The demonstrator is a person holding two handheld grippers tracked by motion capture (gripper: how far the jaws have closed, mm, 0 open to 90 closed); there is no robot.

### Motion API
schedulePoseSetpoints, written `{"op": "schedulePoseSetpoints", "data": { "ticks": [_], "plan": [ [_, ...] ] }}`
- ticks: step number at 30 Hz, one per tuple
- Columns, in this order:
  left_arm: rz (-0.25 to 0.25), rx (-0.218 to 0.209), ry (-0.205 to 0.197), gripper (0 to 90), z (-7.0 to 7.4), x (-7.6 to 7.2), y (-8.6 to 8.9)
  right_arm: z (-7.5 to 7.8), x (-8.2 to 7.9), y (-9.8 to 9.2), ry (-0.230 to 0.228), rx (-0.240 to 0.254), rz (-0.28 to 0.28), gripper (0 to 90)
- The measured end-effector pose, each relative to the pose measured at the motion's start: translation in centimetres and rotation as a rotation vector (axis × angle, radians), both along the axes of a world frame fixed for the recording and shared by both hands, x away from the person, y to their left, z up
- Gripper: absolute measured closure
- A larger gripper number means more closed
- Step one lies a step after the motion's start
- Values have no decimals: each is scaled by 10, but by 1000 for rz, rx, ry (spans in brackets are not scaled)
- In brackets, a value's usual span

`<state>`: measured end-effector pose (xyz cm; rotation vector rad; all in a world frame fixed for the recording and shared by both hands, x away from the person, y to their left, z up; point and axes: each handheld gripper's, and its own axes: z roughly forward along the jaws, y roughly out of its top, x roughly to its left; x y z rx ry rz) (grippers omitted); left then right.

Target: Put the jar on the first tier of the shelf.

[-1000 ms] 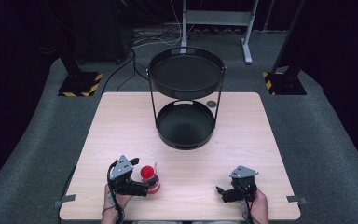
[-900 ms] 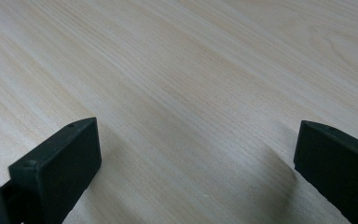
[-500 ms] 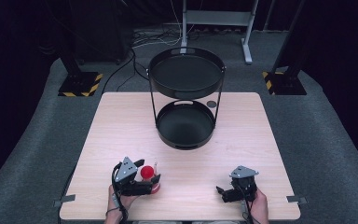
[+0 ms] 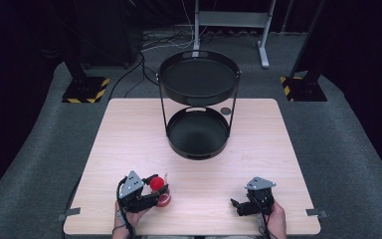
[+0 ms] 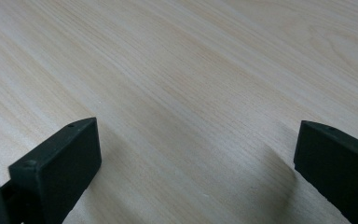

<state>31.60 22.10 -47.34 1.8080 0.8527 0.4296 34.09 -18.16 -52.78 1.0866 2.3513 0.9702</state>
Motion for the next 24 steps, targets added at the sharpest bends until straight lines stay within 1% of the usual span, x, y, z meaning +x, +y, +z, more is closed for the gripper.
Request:
{"op": "schedulePoseSetpoints", "data": {
  "ticks": [1,6,11,17,24],
  "plan": [
    [1,2,0,478,0,0,0,0,0,0,0,0,0,0],
    [5,-5,3,480,0,1,1,0,0,0,0,0,0,0],
    [15,-21,-12,481,3,2,4,0,0,0,-1,-1,0,0],
    [20,-12,-31,481,8,3,4,0,0,0,-1,0,0,0],
    [14,2,-48,481,14,8,0,0,0,0,-1,0,0,0]
  ]
}}
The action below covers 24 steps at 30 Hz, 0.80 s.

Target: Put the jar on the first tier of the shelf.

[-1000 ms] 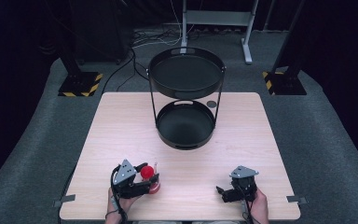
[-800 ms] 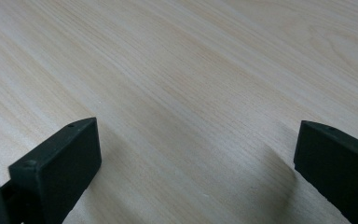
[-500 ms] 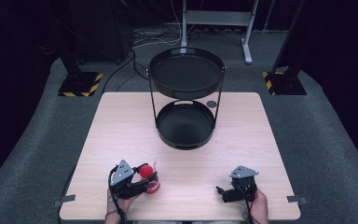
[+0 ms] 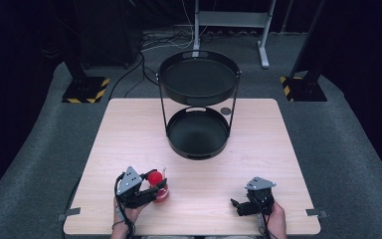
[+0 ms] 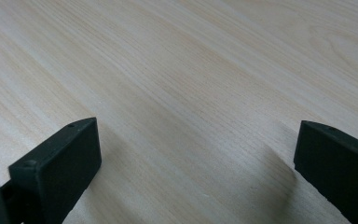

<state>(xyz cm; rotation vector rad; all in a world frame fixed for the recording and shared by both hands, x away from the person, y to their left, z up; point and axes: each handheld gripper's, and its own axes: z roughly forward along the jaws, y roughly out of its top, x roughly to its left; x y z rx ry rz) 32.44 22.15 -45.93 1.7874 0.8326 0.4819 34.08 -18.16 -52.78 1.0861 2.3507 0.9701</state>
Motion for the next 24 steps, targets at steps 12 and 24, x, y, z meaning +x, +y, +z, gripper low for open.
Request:
{"op": "schedulePoseSetpoints", "data": {
  "ticks": [12,24],
  "plan": [
    [-17,23,-29,481,8,10,-9,0,0,0,0,0,0,0],
    [-31,30,-40,481,14,22,-17,0,0,0,0,0,0,0]
  ]
}}
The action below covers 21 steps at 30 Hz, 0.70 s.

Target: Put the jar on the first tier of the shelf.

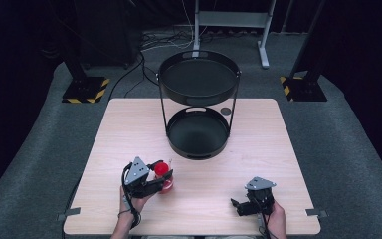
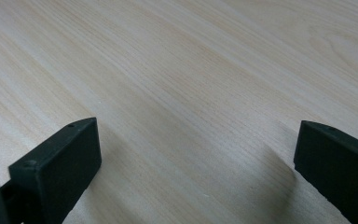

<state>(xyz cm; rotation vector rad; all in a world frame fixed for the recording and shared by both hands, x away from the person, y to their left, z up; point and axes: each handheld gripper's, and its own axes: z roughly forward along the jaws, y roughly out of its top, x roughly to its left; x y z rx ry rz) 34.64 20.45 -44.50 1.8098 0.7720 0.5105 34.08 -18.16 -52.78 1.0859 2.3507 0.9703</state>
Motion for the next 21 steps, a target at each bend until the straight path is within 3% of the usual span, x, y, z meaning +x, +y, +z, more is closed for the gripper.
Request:
{"op": "schedulePoseSetpoints", "data": {
  "ticks": [21],
  "plan": [
    [-23,33,-39,481,12,19,-14,0,0,0,2,1,0,0]
  ]
}}
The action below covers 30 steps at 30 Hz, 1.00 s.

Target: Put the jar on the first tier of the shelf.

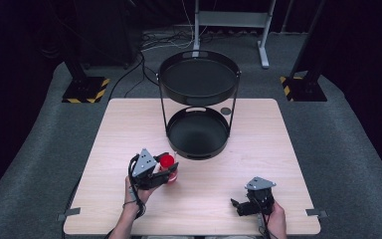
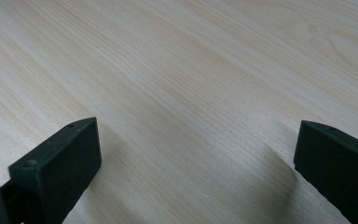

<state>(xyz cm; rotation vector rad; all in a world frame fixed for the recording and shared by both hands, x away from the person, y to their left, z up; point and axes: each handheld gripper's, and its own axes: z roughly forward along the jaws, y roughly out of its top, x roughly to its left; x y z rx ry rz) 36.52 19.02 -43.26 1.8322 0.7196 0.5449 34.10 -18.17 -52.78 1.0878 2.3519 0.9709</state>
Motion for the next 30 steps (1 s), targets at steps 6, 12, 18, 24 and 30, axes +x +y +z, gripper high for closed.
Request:
{"op": "schedulePoseSetpoints", "data": {
  "ticks": [6,12,18,24,30],
  "plan": [
    [1,-5,2,482,0,8,-2,0,0,0,1,1,0,0],
    [2,-1,1,482,1,14,-4,0,0,0,2,1,0,0],
    [4,-3,-3,482,2,20,-7,0,0,0,3,2,0,0],
    [5,-1,-7,482,3,25,-10,0,0,0,2,1,0,0],
    [5,-5,-6,482,5,31,-13,0,0,0,1,1,0,0]
  ]
}}
